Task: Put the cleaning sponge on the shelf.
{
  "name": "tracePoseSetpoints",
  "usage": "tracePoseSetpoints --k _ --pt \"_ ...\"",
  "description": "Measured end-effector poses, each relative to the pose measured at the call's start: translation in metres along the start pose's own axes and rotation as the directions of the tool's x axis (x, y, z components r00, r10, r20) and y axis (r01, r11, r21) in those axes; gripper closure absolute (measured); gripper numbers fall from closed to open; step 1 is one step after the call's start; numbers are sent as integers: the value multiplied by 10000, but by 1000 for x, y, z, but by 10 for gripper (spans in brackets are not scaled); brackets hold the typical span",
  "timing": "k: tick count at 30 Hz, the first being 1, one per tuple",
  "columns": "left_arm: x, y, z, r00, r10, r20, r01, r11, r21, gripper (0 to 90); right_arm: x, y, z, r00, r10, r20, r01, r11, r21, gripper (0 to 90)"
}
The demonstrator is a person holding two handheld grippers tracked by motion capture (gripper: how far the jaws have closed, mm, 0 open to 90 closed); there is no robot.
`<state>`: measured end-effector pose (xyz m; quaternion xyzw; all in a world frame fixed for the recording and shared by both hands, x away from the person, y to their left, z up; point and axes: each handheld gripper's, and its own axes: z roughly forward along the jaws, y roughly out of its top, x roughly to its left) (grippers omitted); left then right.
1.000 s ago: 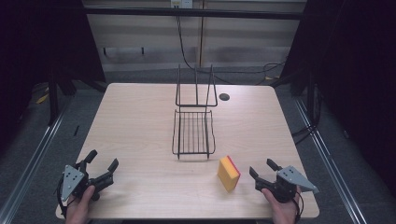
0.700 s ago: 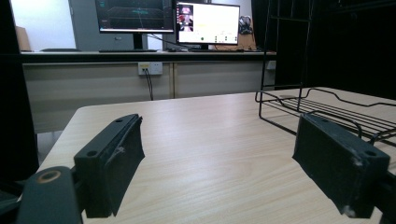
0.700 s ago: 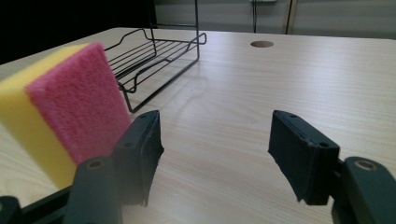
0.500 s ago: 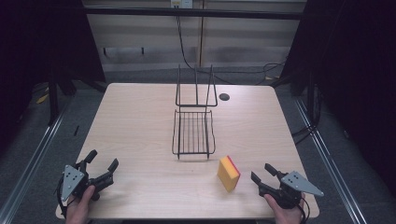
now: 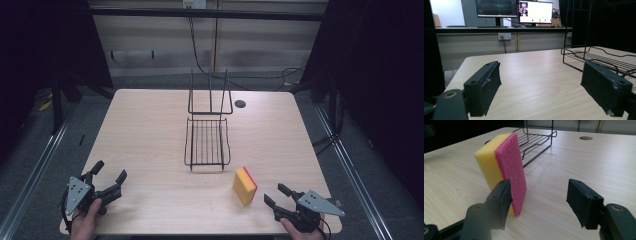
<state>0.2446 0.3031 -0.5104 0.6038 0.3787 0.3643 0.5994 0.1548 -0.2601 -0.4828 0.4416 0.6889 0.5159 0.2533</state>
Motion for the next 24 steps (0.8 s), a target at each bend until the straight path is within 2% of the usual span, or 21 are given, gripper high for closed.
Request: tracePoseSetpoints --k 4,14,20,24 --pt "0 0 0 10000 -10 8 10 10000 -7 156 5 0 3 9995 -183 -272 186 9998 117 351" --pt "0 0 0 10000 -11 8 11 10000 -10 156 14 -1 7 9975 -367 -610 384 9989 274 328" --pt "0 0 0 10000 -8 9 8 10000 -6 156 19 1 9 9949 -367 -935 393 9989 262 319" --pt "0 0 0 10000 -10 8 10 10000 -7 156 21 3 11 9944 -355 -993 382 9990 247 311"
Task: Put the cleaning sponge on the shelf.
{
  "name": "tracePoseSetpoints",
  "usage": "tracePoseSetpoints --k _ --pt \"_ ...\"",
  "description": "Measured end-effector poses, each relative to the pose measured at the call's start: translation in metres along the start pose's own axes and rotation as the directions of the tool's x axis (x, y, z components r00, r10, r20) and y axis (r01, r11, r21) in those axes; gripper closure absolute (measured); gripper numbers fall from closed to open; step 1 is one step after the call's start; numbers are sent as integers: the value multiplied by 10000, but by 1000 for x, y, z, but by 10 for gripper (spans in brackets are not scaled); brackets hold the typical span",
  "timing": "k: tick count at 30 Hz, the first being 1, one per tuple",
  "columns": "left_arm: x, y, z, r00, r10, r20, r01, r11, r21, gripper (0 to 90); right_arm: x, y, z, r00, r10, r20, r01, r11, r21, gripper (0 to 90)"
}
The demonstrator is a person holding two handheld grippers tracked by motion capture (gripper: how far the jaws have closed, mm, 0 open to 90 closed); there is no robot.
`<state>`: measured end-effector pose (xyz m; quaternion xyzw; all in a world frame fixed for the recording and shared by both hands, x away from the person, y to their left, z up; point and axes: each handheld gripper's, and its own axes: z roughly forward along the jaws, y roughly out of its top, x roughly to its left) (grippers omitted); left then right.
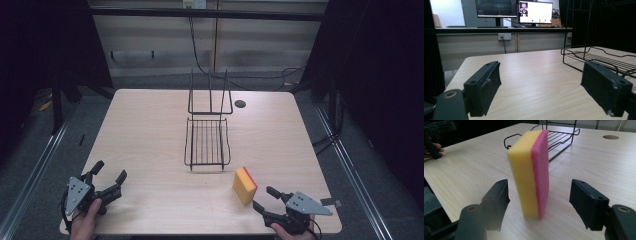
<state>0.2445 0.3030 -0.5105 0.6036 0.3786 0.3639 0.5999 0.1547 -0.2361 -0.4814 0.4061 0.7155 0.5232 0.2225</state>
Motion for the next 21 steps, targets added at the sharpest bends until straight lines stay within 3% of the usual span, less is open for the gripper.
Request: tracePoseSetpoints --k 21 --pt "0 0 0 10000 3 2 -3 10000 2 156 5 11 35 9998 -164 -145 171 9989 445 349"
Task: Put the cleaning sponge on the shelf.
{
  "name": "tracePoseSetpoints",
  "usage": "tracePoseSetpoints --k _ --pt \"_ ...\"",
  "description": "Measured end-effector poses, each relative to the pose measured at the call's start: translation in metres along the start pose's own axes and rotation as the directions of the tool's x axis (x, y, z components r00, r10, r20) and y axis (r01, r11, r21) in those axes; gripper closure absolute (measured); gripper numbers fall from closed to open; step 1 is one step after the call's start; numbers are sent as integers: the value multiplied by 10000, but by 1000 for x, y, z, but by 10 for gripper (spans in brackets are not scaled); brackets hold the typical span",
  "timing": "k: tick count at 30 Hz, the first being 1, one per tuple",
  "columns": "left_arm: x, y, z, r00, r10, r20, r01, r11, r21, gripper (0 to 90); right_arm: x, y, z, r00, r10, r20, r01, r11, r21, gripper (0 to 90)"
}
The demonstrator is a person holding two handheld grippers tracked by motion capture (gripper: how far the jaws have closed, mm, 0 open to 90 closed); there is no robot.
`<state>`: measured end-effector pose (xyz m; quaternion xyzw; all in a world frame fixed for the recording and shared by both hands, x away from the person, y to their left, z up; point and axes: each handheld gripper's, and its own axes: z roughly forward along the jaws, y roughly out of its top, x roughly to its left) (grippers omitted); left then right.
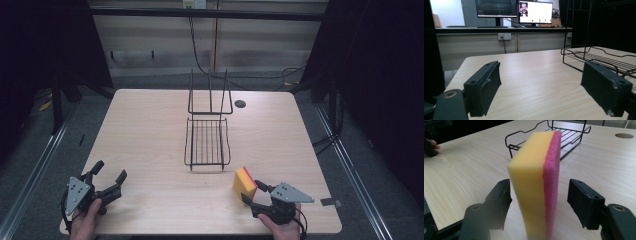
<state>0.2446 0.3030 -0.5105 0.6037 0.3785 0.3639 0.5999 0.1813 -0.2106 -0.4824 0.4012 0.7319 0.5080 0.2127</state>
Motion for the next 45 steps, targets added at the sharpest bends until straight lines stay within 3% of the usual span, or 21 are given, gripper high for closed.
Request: tracePoseSetpoints --k 10,13,19,29,34,35,40,45 --pt "0 0 0 10000 -4 5 4 10000 2 156 1 4 0 9995 -119 306 132 9990 -425 440" --pt "0 0 0 10000 -1 6 1 10000 7 156 3 3 -2 9983 -165 555 206 9970 -747 521" --pt "0 0 0 10000 -3 1 3 10000 1 156 2 3 0 9984 -332 460 373 9951 -911 591" --pt "0 0 0 10000 0 0 0 10000 4 156 -6 5 -1 9997 -129 -231 98 9917 -1279 603" --pt "0 0 0 10000 -1 0 1 10000 -2 156 -10 9 -1 9989 -287 -378 227 9884 -1500 603" --pt "0 0 0 10000 2 0 -2 10000 0 156 -12 10 0 9978 -305 -591 208 9871 -1589 602" --pt "0 0 0 10000 -3 2 3 10000 -2 156 -14 9 1 9968 -313 -732 198 9880 -1531 602" --pt "0 0 0 10000 -1 2 1 10000 0 156 -16 15 2 9919 -498 -1165 316 9877 -1531 602"
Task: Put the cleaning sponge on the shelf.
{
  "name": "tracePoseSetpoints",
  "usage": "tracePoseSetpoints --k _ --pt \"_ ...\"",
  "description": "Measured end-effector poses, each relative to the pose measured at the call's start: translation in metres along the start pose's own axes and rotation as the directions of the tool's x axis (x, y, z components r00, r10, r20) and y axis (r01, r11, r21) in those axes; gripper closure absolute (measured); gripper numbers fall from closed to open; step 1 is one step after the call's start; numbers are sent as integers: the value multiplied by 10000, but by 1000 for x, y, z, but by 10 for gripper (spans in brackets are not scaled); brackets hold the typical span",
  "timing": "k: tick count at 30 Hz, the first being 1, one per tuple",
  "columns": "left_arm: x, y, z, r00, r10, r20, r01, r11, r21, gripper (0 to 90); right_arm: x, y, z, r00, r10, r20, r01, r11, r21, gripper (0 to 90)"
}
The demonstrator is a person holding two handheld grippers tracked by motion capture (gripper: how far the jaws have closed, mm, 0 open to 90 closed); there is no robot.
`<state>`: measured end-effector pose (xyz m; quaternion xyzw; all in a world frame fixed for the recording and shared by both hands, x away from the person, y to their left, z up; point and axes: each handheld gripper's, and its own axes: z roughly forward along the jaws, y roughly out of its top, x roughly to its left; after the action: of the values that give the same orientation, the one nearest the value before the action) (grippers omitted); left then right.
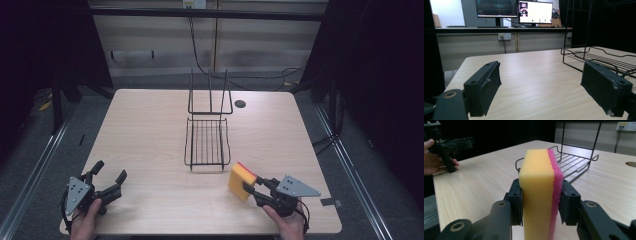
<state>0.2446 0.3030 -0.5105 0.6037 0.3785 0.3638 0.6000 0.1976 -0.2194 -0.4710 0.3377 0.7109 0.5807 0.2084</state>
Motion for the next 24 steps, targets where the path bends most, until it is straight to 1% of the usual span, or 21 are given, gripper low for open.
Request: tracePoseSetpoints --k 1,2,3,8,10,14,16,19,22,24 --pt "0 0 0 10000 0 -2 0 10000 -1 156 0 0 0 10000 0 0 0 10000 0 602" --pt "0 0 0 10000 0 -1 0 10000 0 156 -2 3 1 9998 -46 -189 46 10000 -17 602" --pt "0 0 0 10000 -1 0 1 10000 -2 156 -2 3 1 9998 -46 -189 46 10000 -17 602" --pt "0 0 0 10000 -1 1 1 10000 3 156 -5 11 7 9986 -150 -508 148 9999 -38 601" --pt "0 0 0 10000 2 -2 -2 10000 1 156 -6 13 9 9979 -110 -633 109 9999 -21 601" --pt "0 0 0 10000 -3 -2 3 10000 1 156 -8 17 11 9975 -113 -695 113 9999 -5 601" --pt "0 0 0 10000 -1 3 1 10000 5 156 -10 21 13 9963 -215 -827 212 9998 -45 601" --pt "0 0 0 10000 0 2 0 10000 6 156 -12 25 14 9961 -229 -850 227 9997 -31 601" --pt "0 0 0 10000 0 6 0 10000 7 156 -14 31 18 9941 -165 -1075 164 9999 -12 601" --pt "0 0 0 10000 2 0 -2 10000 4 156 -15 35 20 9931 -209 -1156 205 9998 -43 601"
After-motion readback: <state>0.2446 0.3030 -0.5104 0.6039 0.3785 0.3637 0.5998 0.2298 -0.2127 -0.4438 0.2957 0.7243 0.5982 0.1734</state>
